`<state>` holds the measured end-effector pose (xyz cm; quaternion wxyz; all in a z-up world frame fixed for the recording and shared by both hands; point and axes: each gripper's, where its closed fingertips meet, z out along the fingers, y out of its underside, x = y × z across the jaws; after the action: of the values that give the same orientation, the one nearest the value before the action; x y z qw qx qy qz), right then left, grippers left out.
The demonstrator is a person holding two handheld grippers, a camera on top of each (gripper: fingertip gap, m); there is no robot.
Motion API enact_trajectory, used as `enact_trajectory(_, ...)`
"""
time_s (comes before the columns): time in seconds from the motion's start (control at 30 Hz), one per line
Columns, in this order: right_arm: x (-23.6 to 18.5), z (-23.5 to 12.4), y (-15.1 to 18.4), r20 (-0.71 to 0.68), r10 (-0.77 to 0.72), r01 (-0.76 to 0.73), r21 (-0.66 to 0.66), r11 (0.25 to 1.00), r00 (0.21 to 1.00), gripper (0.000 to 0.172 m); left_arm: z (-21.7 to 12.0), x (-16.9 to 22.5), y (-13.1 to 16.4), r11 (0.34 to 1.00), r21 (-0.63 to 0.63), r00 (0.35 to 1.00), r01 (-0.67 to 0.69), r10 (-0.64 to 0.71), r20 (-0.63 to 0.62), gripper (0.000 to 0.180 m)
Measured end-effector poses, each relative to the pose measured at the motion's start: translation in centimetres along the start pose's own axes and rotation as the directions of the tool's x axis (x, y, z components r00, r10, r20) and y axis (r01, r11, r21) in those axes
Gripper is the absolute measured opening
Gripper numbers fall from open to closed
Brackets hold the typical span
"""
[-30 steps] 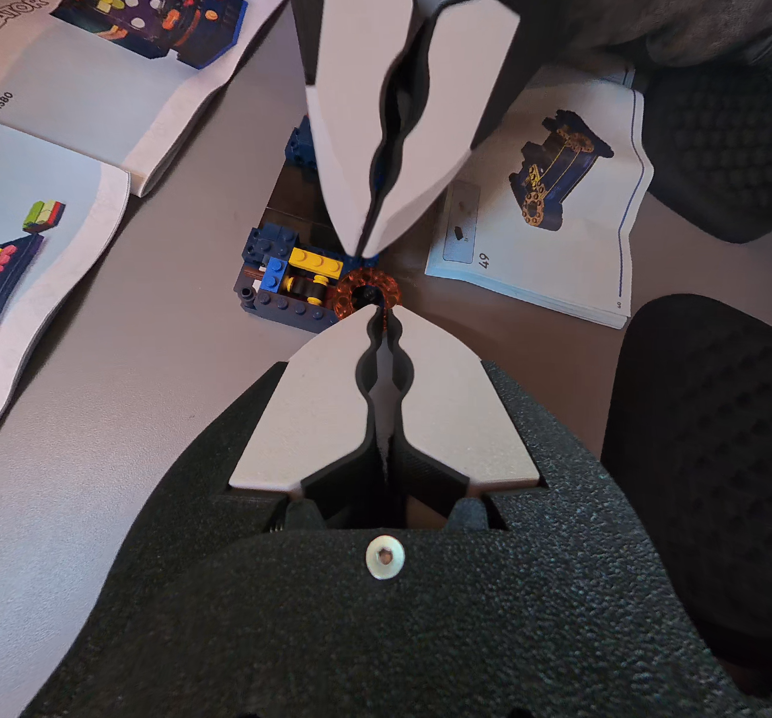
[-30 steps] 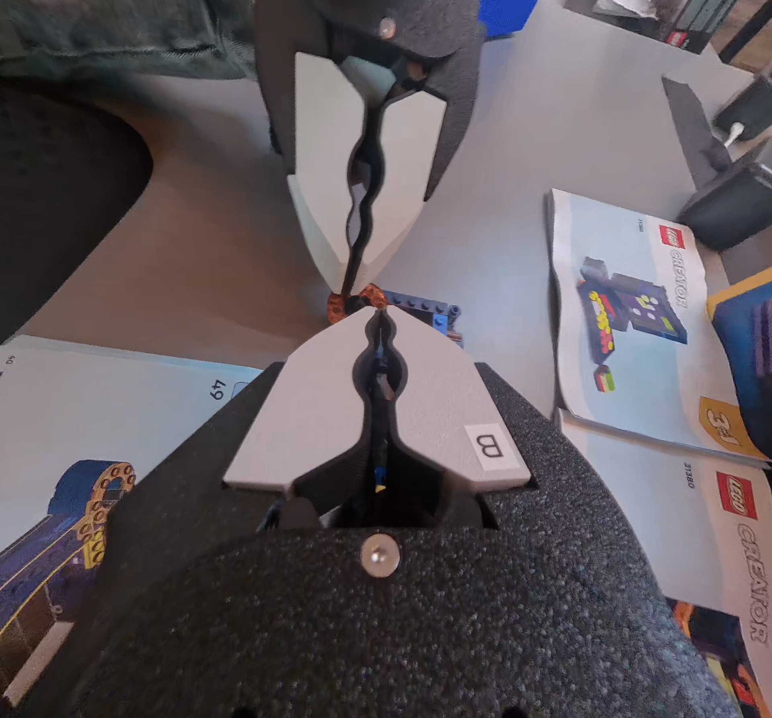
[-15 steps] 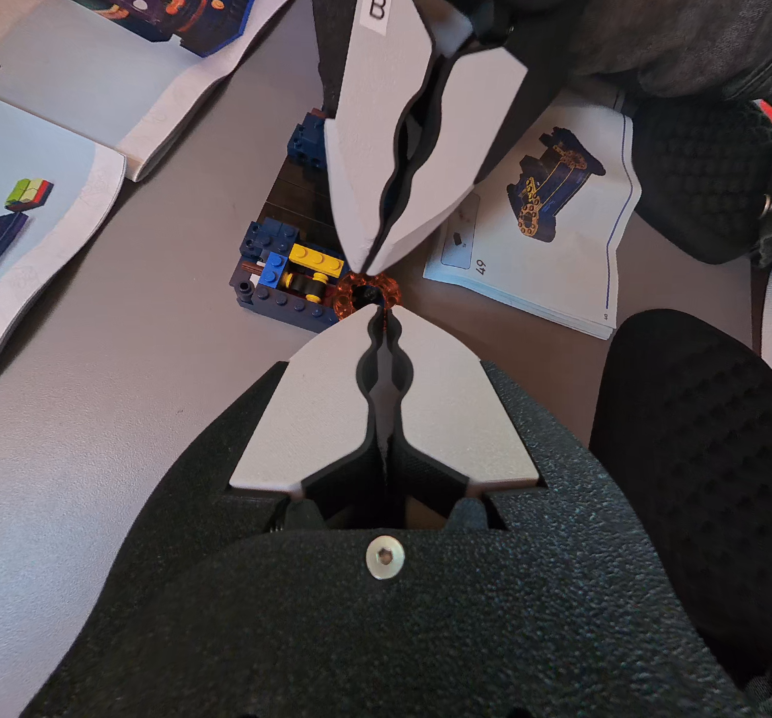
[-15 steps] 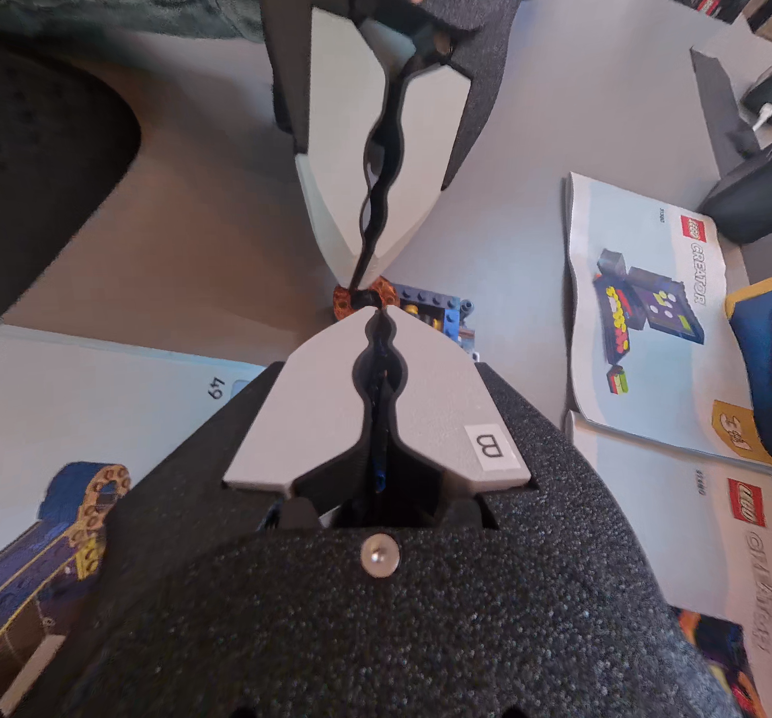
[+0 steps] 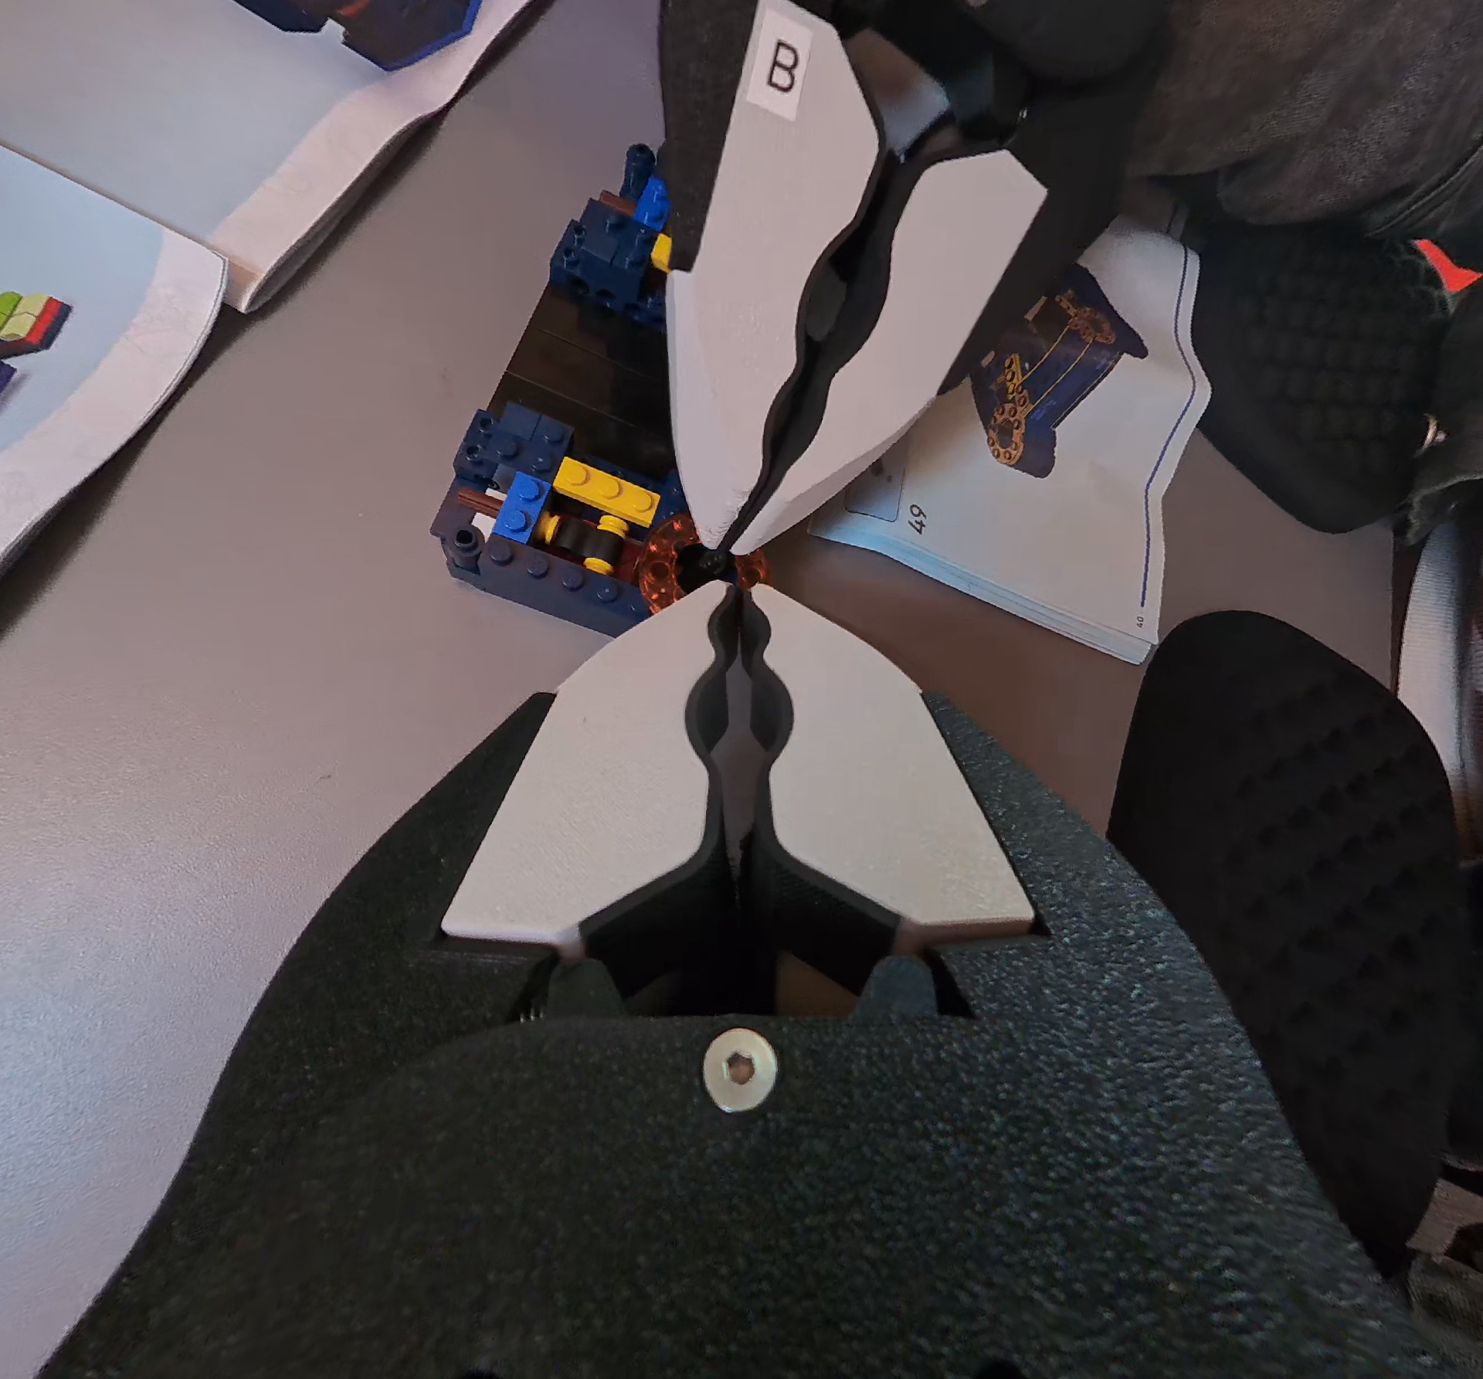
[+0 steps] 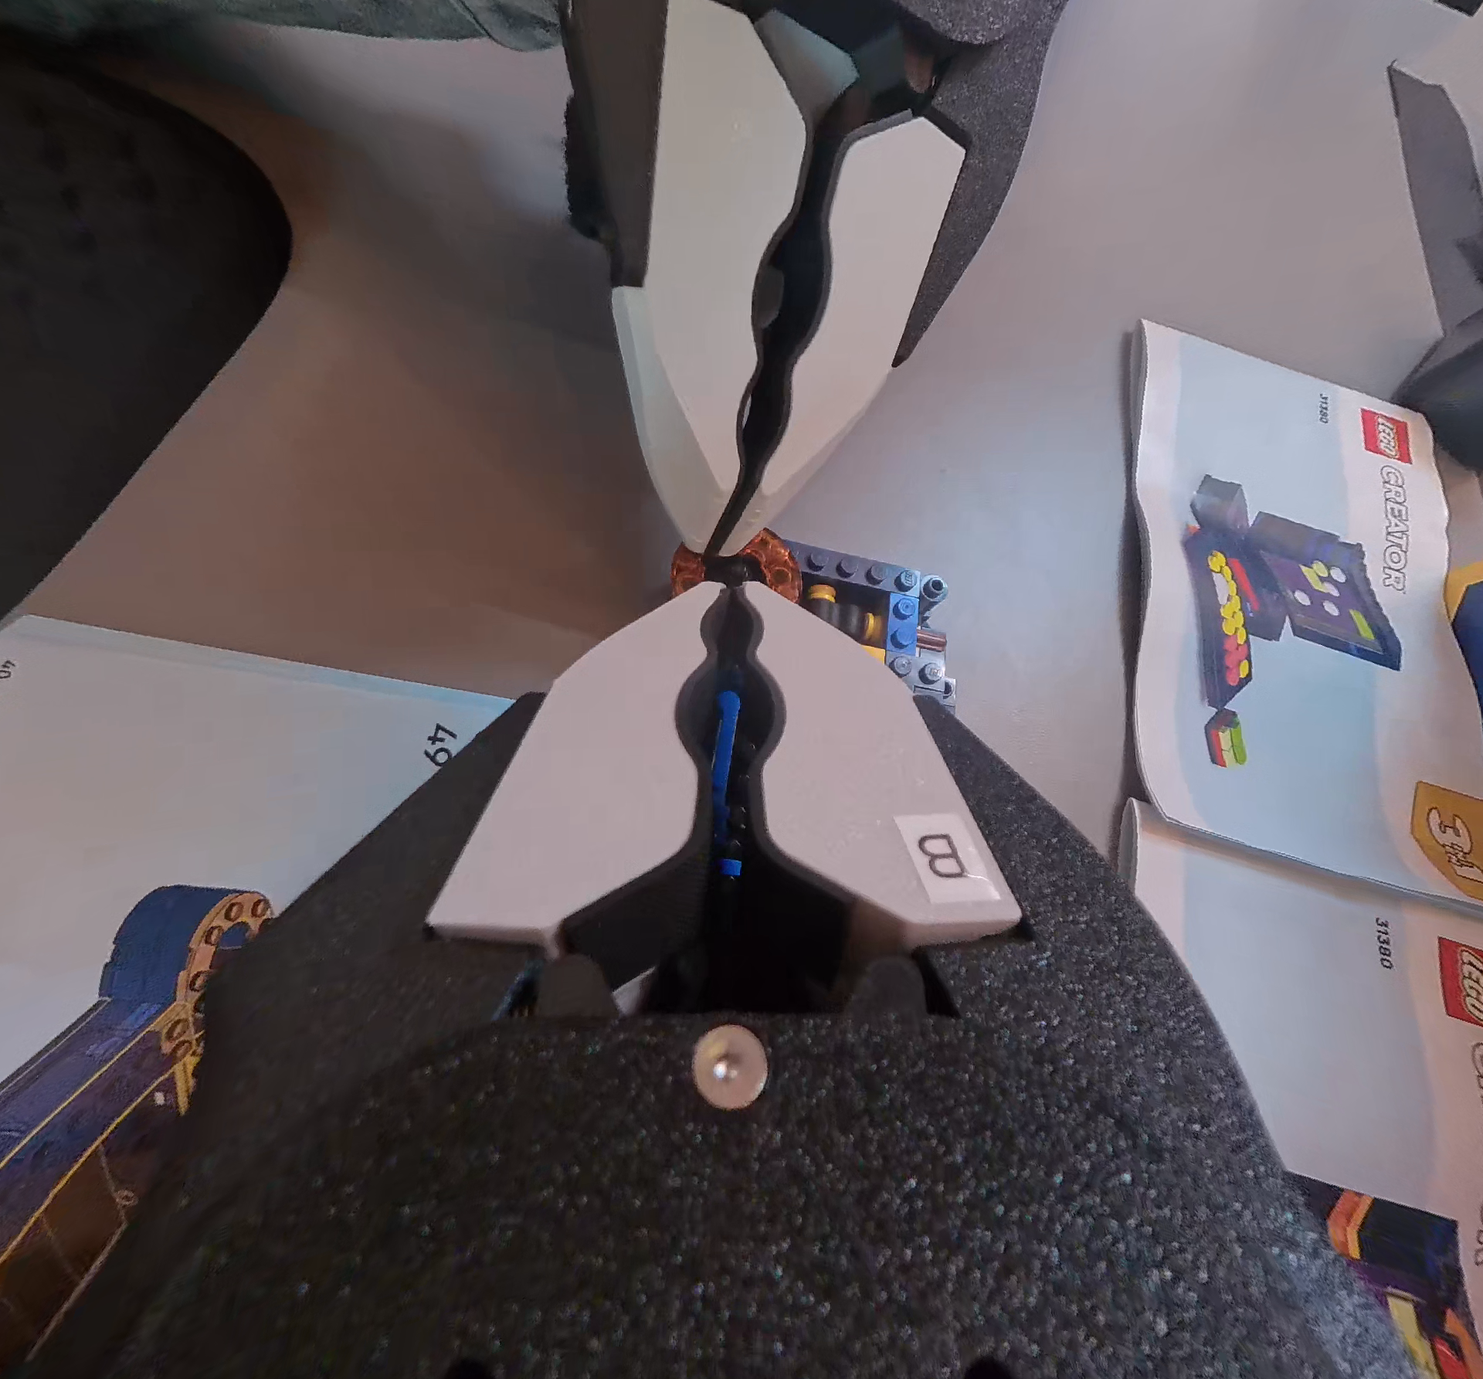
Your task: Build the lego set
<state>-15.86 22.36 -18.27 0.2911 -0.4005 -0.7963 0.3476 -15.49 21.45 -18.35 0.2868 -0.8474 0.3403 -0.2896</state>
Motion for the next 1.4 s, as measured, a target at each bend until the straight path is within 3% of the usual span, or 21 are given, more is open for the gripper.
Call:
enact_trajectory(0.33, 0.0, 0.0, 0.0, -0.021, -0.013, 0.012, -0.054, 0.998, 1.000, 0.000, 0.0, 0.0, 0.0, 1.000, -0.005, 1.000, 0.025, -0.025, 0.003, 0.001)
enact_trajectory(0.53, 0.6, -0.9, -0.4, -0.046, -0.048, 0.049, 0.032, 0.998, 0.998, 0.000, -0.4, 0.0, 0.3, 0.963, -0.055, 0.957, -0.263, 0.267, 0.110, 0.004)
enact_trajectory(0.7, 1.4, -3.7, -1.8, -0.029, 0.039, -0.034, 0.173, 0.984, 0.999, 0.015, -2.7, 0.8, -1.8, 0.939, 0.152, 0.949, -0.308, 0.293, 0.114, 0.015)
enact_trajectory(0.8, 1.1, -3.3, -1.1, -0.031, 0.015, -0.010, 0.162, 0.987, 0.999, 0.016, -3.2, -0.1, -2.7, 0.910, 0.226, 0.932, -0.346, 0.306, 0.196, 0.037)
enact_trajectory(0.87, 1.0, -2.5, -0.4, -0.051, -0.004, 0.011, 0.135, 0.991, 0.999, 0.023, -3.5, -1.8, -3.9, 0.866, 0.287, 0.889, -0.410, 0.310, 0.336, 0.061)
enact_trajectory(0.97, 1.7, -1.9, -0.1, -0.121, -0.034, 0.043, 0.079, 0.996, 0.992, 0.054, -4.7, -3.0, -6.4, 0.736, 0.465, 0.834, -0.492, 0.247, 0.493, 0.091)
enact_trajectory(1.03, 2.4, -2.4, -0.6, -0.181, -0.044, 0.056, 0.066, 0.996, 0.982, 0.068, -6.0, -3.4, -7.7, 0.645, 0.589, 0.836, -0.487, 0.149, 0.528, 0.107)
enact_trajectory(1.1, 3.3, -3.5, -1.5, -0.270, -0.062, 0.081, 0.060, 0.995, 0.961, 0.083, -6.9, -3.7, -8.3, 0.597, 0.636, 0.829, -0.490, 0.093, 0.552, 0.123)
enact_trajectory(1.17, 4.5, -5.3, -2.7, -0.386, -0.079, 0.111, 0.063, 0.992, 0.919, 0.097, -7.5, -4.2, -8.4, 0.583, 0.648, 0.818, -0.490, 0.050, 0.574, 0.142)
enact_trajectory(1.27, 5.9, -8.3, -4.9, -0.545, -0.046, 0.132, 0.120, 0.984, 0.837, 0.109, -7.9, -4.2, -8.5, 0.561, 0.672, 0.823, -0.483, 0.030, 0.567, 0.146)
enact_trajectory(1.4, 4.2, -9.4, -5.2, -0.556, 0.085, 0.022, 0.182, 0.983, 0.827, 0.113, -6.7, -4.1, -7.8, 0.659, 0.590, 0.830, -0.467, 0.096, 0.549, 0.143)
